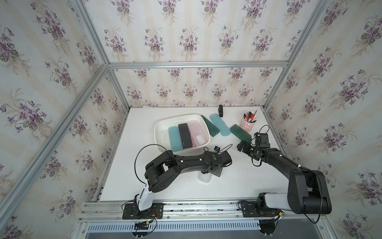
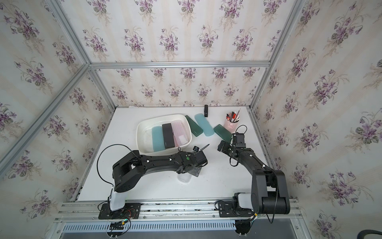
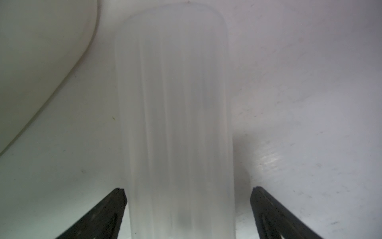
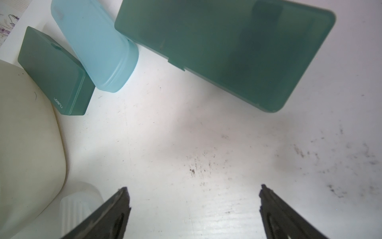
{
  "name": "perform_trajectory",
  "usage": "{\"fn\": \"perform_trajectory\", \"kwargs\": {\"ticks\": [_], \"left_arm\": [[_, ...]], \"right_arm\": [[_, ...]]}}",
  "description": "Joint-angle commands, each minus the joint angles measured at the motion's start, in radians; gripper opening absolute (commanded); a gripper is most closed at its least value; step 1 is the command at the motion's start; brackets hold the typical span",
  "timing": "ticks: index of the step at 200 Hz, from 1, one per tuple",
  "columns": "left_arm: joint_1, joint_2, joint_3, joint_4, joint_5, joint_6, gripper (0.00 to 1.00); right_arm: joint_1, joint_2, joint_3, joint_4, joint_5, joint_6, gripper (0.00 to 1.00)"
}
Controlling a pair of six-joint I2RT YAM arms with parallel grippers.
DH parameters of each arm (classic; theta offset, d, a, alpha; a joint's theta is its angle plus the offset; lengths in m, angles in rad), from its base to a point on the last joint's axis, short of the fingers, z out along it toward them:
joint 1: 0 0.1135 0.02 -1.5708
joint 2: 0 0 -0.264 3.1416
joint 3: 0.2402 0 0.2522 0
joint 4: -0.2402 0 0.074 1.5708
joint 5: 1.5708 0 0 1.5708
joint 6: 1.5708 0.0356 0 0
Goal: Put the pencil case into the storage box
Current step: Pick up the pencil case from the center of the board.
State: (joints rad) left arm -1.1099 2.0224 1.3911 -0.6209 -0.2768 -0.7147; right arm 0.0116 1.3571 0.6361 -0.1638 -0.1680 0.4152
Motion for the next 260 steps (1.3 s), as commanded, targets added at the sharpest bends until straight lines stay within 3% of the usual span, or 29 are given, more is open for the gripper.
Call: {"fn": "perform_trajectory", "kwargs": {"ticks": [1, 83, 137, 154, 260], "left_arm": [[0.01, -0.026, -0.026, 0.052, 0.007, 0.005, 0.99], [0.062, -0.013, -0.113, 0.173, 0.137, 0.052, 0.99], [0.062, 0.071, -0.031, 0.022, 0.131, 0.045, 0.89], [0.063, 0.065, -0.051, 0.016, 0.128, 0.038, 0.8], [0.015, -0.016, 0.072, -0.181, 0.098, 0.099, 0.74]], "right_arm": [[-0.001, -0.001, 0.008, -0.012, 0.017, -0.011, 1.0], [-0.001, -0.027, 0.034, -0.075, 0.055, -0.024, 1.0], [-0.001, -0.053, 0.032, -0.094, 0.071, -0.023, 1.0], [-0.001, -0.059, 0.031, -0.099, 0.076, -0.028, 1.0], [-0.003, -0.076, 0.05, -0.113, 0.064, -0.046, 1.0]]}}
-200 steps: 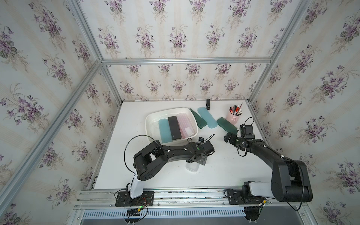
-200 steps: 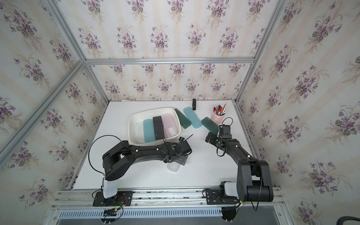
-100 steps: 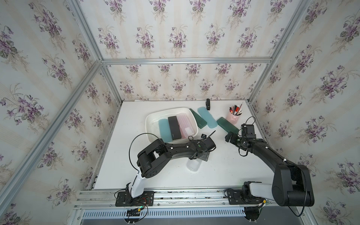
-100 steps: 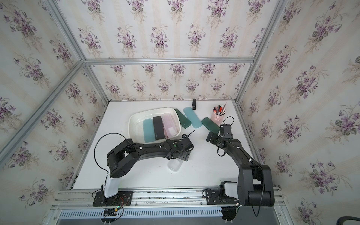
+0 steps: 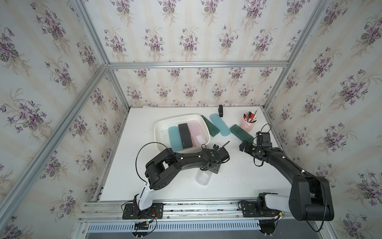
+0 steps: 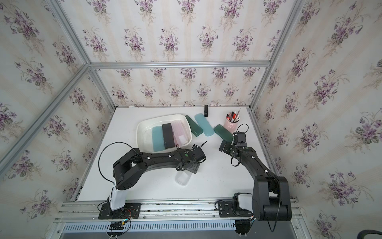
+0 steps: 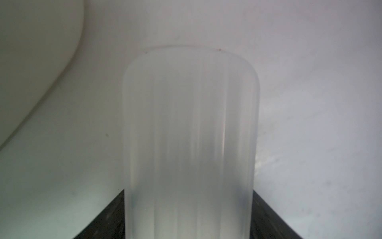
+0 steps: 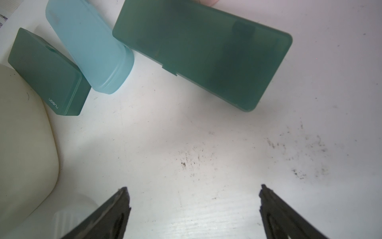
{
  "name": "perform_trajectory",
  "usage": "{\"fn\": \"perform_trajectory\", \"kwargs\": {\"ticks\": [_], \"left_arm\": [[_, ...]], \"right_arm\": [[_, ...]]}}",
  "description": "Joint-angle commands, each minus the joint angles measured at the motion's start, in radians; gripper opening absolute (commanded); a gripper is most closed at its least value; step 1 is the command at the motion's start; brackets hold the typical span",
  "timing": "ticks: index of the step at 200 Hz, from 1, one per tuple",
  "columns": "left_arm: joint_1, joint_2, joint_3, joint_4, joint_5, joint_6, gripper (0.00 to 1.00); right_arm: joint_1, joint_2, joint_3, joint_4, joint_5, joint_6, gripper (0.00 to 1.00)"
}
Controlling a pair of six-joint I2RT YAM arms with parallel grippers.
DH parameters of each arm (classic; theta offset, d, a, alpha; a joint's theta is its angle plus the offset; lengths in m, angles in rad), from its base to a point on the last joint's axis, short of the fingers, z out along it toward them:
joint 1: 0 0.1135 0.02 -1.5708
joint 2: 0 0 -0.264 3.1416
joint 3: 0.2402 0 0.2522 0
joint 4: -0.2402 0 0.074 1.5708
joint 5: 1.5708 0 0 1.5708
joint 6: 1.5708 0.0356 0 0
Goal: Put the pencil case into the storage box
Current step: Pick up the pencil case from the center of the board, then place the pencil case at the storage box.
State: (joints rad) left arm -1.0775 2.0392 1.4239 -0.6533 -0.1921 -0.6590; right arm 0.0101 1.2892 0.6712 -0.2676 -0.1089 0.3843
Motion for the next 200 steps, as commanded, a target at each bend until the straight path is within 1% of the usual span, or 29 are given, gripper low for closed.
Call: {"fn": "perform_trajectory", "kwargs": {"ticks": [1, 39, 65, 78, 95, 114, 122, 133, 148, 165, 177, 190, 200], "left_arm": [[-0.017, -0.034, 0.04, -0.151, 0.014, 0.044, 0.74], [-0.017, -0.133, 0.084, -0.225, 0.016, 0.072, 0.74], [-0.001, -0.179, 0.18, -0.325, 0.011, 0.096, 0.74], [0.028, -0.207, 0.229, -0.378, -0.002, 0.101, 0.73], [0.105, -0.251, 0.273, -0.428, -0.037, 0.103, 0.74], [0.245, -0.291, 0.287, -0.439, -0.058, 0.104, 0.74], [0.313, -0.293, 0.292, -0.439, -0.055, 0.107, 0.74], [0.395, -0.286, 0.304, -0.426, -0.056, 0.117, 0.77], [0.48, -0.268, 0.308, -0.382, -0.058, 0.131, 0.77], [0.554, -0.236, 0.307, -0.325, -0.076, 0.129, 0.75], [0.597, -0.201, 0.313, -0.294, -0.067, 0.119, 0.75], [0.632, -0.151, 0.326, -0.28, -0.049, 0.109, 0.75], [0.648, -0.117, 0.333, -0.277, -0.056, 0.102, 0.74]], "right_arm": [[-0.002, -0.008, 0.016, -0.01, 0.005, -0.015, 1.0], [-0.006, -0.007, 0.04, -0.016, -0.018, -0.013, 1.0], [-0.005, -0.007, 0.056, -0.018, -0.031, -0.01, 1.0], [-0.006, -0.008, 0.063, -0.023, -0.032, -0.011, 1.0], [-0.006, -0.011, 0.067, -0.022, -0.036, -0.01, 1.0], [-0.006, -0.012, 0.059, -0.001, -0.061, -0.001, 1.0], [-0.006, -0.007, 0.058, 0.007, -0.074, 0.002, 1.0], [-0.006, 0.001, 0.057, 0.01, -0.085, 0.003, 1.0], [-0.006, 0.004, 0.054, 0.022, -0.092, 0.002, 1.0], [-0.006, -0.009, 0.049, 0.031, -0.092, -0.001, 1.0], [-0.006, -0.017, 0.05, 0.03, -0.097, -0.002, 1.0], [-0.006, -0.021, 0.051, 0.022, -0.099, -0.004, 1.0], [-0.006, -0.023, 0.05, 0.02, -0.106, -0.005, 1.0]]}}
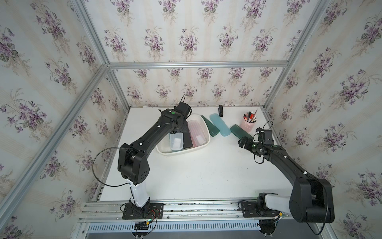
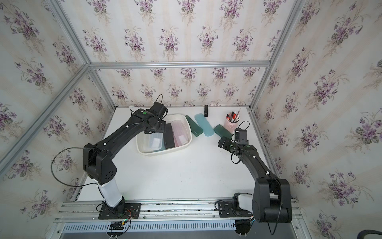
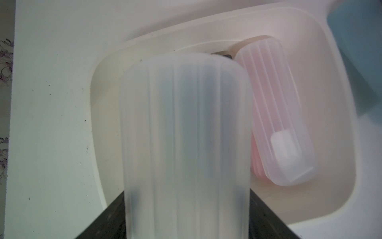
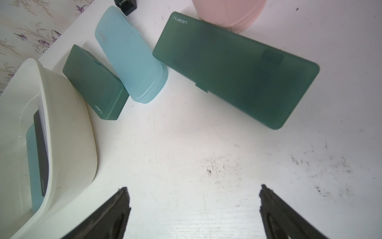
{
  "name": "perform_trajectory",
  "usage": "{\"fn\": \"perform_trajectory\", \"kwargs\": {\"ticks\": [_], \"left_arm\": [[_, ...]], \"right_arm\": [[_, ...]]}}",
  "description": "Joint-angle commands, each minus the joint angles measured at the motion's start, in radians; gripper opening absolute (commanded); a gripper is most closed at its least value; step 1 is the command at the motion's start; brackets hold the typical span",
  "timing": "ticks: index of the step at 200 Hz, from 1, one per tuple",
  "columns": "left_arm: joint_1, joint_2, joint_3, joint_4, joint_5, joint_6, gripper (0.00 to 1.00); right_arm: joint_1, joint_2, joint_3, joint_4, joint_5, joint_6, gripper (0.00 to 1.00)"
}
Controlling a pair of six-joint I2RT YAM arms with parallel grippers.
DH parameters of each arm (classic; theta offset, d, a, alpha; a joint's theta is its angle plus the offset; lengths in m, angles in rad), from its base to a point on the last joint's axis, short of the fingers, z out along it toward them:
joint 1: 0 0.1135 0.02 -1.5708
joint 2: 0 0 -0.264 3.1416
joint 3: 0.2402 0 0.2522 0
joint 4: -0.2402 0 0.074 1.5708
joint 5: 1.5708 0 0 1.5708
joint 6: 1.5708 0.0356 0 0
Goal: Put the pencil case into the storage box
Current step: Place the pencil case at the storage box.
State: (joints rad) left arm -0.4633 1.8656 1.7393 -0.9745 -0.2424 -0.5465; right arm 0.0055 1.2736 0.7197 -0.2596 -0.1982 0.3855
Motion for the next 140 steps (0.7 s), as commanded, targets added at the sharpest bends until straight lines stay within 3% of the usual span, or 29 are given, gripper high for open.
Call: {"fn": "perform_trajectory", "kwargs": {"ticks": [1, 73, 140], "left_arm": [[0.036, 0.061, 0.018, 0.045, -0.007, -0.011, 0.75], [0.146, 0.182, -0.062, 0.15, 0.009, 0.021, 0.75], [0.205, 0.26, -0.038, 0.167, -0.021, 0.089, 0.75]], "right_arm": [[-0.001, -0.008, 0.002, 0.012, -0.016, -0.007, 1.0], [-0.001, -0.007, 0.0, -0.003, 0.009, -0.024, 1.0], [-0.001, 0.008, 0.035, -0.014, 0.005, -0.017, 1.0]]}}
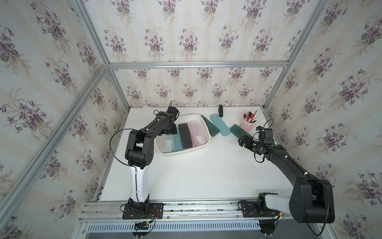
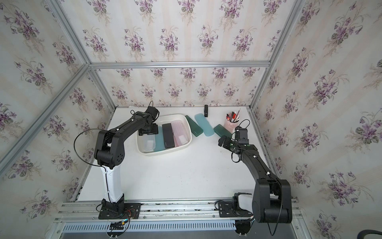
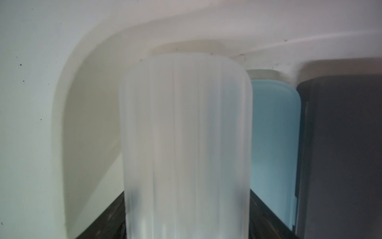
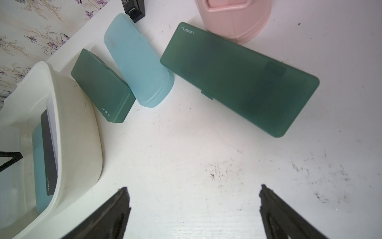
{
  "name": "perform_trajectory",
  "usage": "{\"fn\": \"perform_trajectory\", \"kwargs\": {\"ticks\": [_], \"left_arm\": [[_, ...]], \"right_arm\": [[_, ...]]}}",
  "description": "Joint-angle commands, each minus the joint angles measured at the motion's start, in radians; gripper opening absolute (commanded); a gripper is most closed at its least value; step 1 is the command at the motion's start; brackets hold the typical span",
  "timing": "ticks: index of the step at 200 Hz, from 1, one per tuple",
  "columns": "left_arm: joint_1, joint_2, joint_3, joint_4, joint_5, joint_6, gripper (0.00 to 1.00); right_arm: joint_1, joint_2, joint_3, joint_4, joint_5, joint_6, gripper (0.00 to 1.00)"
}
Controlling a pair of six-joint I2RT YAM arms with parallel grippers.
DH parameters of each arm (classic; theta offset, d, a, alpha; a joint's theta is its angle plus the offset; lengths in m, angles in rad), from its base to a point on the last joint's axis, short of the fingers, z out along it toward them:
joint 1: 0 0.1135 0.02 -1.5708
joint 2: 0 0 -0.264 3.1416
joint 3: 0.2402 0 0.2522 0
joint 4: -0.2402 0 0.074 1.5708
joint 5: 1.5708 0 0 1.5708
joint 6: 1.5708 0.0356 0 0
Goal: Put the pencil case into the storage box
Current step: Place the pencil case at the storage box.
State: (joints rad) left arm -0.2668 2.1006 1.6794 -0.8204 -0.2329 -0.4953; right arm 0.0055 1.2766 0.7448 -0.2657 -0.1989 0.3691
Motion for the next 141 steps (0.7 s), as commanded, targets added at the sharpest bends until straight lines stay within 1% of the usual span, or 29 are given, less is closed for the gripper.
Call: {"fn": "perform_trajectory", "kwargs": {"ticks": [1, 38, 55, 76, 100, 110, 141], "left_arm": [[0.009, 0.028, 0.023, 0.012, -0.032, 0.038, 0.75], [0.011, 0.07, 0.06, 0.007, -0.076, 0.055, 0.75], [0.01, 0.074, 0.066, 0.008, -0.086, 0.062, 0.77], [0.01, 0.078, 0.065, 0.002, -0.1, 0.067, 0.83], [0.01, 0.071, 0.049, -0.005, -0.11, 0.056, 0.96], [0.011, 0.063, 0.042, -0.006, -0.111, 0.051, 1.0], [0.008, 0.024, 0.017, -0.01, -0.122, 0.031, 0.99]], "right_arm": [[-0.001, 0.005, 0.009, -0.008, 0.005, -0.001, 1.0], [-0.001, 0.009, 0.011, -0.012, 0.014, 0.002, 1.0], [-0.001, 0.015, 0.025, -0.021, 0.016, -0.001, 1.0], [-0.001, 0.015, 0.039, -0.035, 0.025, -0.007, 1.0], [-0.001, 0.009, 0.041, -0.04, 0.033, -0.008, 1.0], [-0.001, 0.007, 0.042, -0.042, 0.031, -0.007, 1.0], [-0.001, 0.003, 0.041, -0.046, 0.032, -0.008, 1.0]]}}
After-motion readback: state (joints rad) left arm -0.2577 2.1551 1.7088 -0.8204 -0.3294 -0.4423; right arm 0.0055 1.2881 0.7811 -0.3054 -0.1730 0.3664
